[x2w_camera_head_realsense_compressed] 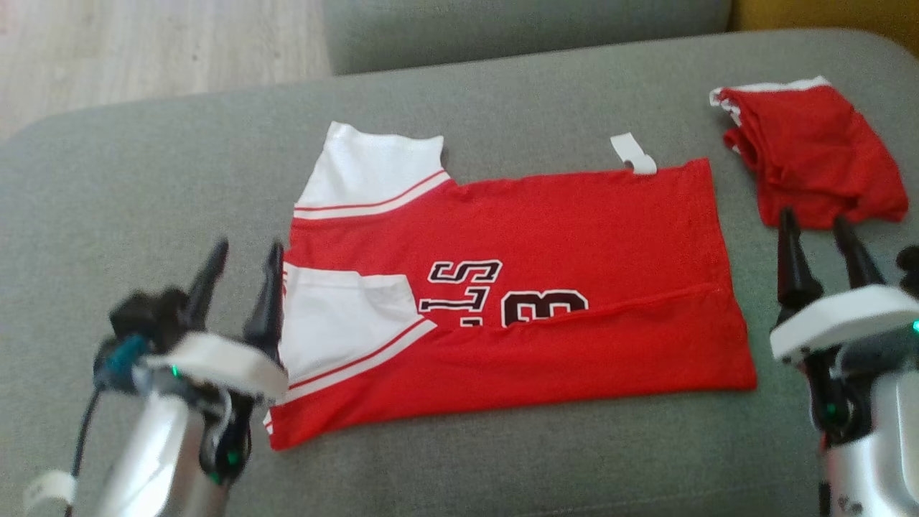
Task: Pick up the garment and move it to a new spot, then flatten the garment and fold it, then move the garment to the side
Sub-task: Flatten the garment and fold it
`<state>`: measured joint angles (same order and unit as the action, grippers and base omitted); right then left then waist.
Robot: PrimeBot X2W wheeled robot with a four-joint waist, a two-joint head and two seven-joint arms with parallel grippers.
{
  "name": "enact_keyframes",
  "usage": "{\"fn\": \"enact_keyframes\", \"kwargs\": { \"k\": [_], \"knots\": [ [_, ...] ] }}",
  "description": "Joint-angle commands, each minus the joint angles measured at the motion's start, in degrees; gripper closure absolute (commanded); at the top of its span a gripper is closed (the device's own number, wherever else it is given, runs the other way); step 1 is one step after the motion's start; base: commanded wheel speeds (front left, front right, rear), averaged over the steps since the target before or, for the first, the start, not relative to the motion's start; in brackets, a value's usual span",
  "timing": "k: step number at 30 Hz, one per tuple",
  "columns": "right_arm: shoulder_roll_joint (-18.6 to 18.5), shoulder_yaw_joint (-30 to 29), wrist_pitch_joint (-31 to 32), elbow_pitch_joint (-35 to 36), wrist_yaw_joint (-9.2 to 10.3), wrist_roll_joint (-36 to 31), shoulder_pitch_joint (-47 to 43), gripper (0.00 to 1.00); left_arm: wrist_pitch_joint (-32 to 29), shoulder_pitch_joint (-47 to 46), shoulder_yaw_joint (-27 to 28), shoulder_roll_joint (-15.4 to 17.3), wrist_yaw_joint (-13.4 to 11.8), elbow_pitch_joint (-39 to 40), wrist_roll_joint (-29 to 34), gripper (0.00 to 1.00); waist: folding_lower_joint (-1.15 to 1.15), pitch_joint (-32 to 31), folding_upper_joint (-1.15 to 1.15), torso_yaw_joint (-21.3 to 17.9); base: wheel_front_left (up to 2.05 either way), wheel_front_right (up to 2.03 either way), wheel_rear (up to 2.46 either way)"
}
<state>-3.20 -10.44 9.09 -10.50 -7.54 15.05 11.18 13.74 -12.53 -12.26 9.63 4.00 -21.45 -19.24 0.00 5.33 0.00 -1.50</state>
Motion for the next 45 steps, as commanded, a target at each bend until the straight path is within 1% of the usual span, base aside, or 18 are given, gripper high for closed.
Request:
{"fn": "enact_keyframes", "kwargs": {
  "k": [1,3,7,10,13,15,18,21,23,24,28,35,41,45],
  "knots": [
    [-0.1,1.5,-0.9,2.4,0.05,-0.2,3.1,0.0,0.7,-3.8,2.3,1.6,-0.1,2.3,0.4,0.0,0.0,1.3,0.0,-0.6,0.0,0.0,0.0],
    [0.0,2.3,-1.8,2.8,0.05,-0.1,4.8,0.0,0.8,-6.2,2.4,1.9,0.2,3.2,0.6,0.0,0.0,2.7,0.0,-1.2,0.0,0.0,0.0],
    [-0.4,4.4,-2.7,2.5,0.05,-0.6,9.4,0.0,-1.3,-14.6,1.2,4.4,1.7,2.1,1.0,0.0,0.0,6.4,0.0,-2.7,0.0,0.0,0.0],
    [-1.3,5.8,-2.8,2.1,0.05,-0.7,12.3,0.0,-4.9,-20.8,-1.1,6.6,2.8,-0.1,1.0,0.0,0.0,8.6,0.0,-3.8,0.0,0.0,0.0],
    [-2.3,7.2,-2.8,1.8,0.05,-0.8,15.3,0.0,-9.7,-27.7,-3.8,9.1,3.3,-2.6,-0.6,0.0,0.0,11.2,0.0,-4.9,0.0,0.0,0.0],
    [-2.8,8.2,-2.8,1.7,0.05,-0.7,17.4,0.0,-13.5,-32.2,-7.1,11.3,3.4,-4.4,-2.1,0.0,0.0,12.9,0.0,-5.7,0.0,0.0,0.0],
    [-3.5,9.7,-2.7,1.6,0.05,-0.6,20.2,0.0,-18.9,-38.4,-13.1,14.8,3.5,-6.5,-7.5,0.0,0.0,15.5,0.0,-6.9,0.0,0.0,0.0],
    [-3.8,11.0,-2.9,1.3,0.05,-0.5,22.5,0.0,-23.0,-43.2,-18.6,18.4,3.5,-8.8,-12.4,0.0,0.0,17.7,0.0,-8.1,0.0,0.0,0.0],
    [-3.9,11.7,-3.2,1.0,0.05,-0.2,23.7,0.0,-25.3,-45.4,-22.0,20.6,3.5,-10.7,-14.5,0.0,0.0,18.9,0.0,-8.8,0.0,0.0,0.0],
    [-3.9,11.7,-3.2,1.0,0.05,-0.2,23.7,0.0,-25.3,-45.4,-22.0,20.6,3.5,-10.7,-14.5,0.0,0.0,18.9,0.0,-8.8,0.0,0.0,0.0],
    [-3.8,12.9,-3.7,0.9,0.05,0.4,25.3,0.0,-25.7,-49.2,-26.5,23.6,3.5,-14.6,-16.7,0.0,0.0,21.1,0.0,-10.1,0.0,0.0,0.0],
    [-3.9,14.8,-3.9,0.8,0.05,1.2,26.5,0.0,-24.0,-53.5,-31.5,25.3,3.5,-22.1,-18.8,0.0,0.0,23.7,0.0,-12.1,0.0,0.0,0.0],
    [-4.2,15.1,-3.9,1.1,0.05,1.3,26.5,0.0,-23.6,-55.4,-35.1,25.4,3.5,-26.2,-21.5,0.0,0.0,24.5,0.0,-12.8,0.0,0.0,0.0],
    [-4.6,14.7,-3.6,0.9,0.05,1.3,26.7,0.0,-24.5,-55.7,-37.6,24.9,3.5,-26.8,-25.1,0.0,0.0,24.3,0.0,-12.6,0.0,0.0,0.0]
  ]
}}
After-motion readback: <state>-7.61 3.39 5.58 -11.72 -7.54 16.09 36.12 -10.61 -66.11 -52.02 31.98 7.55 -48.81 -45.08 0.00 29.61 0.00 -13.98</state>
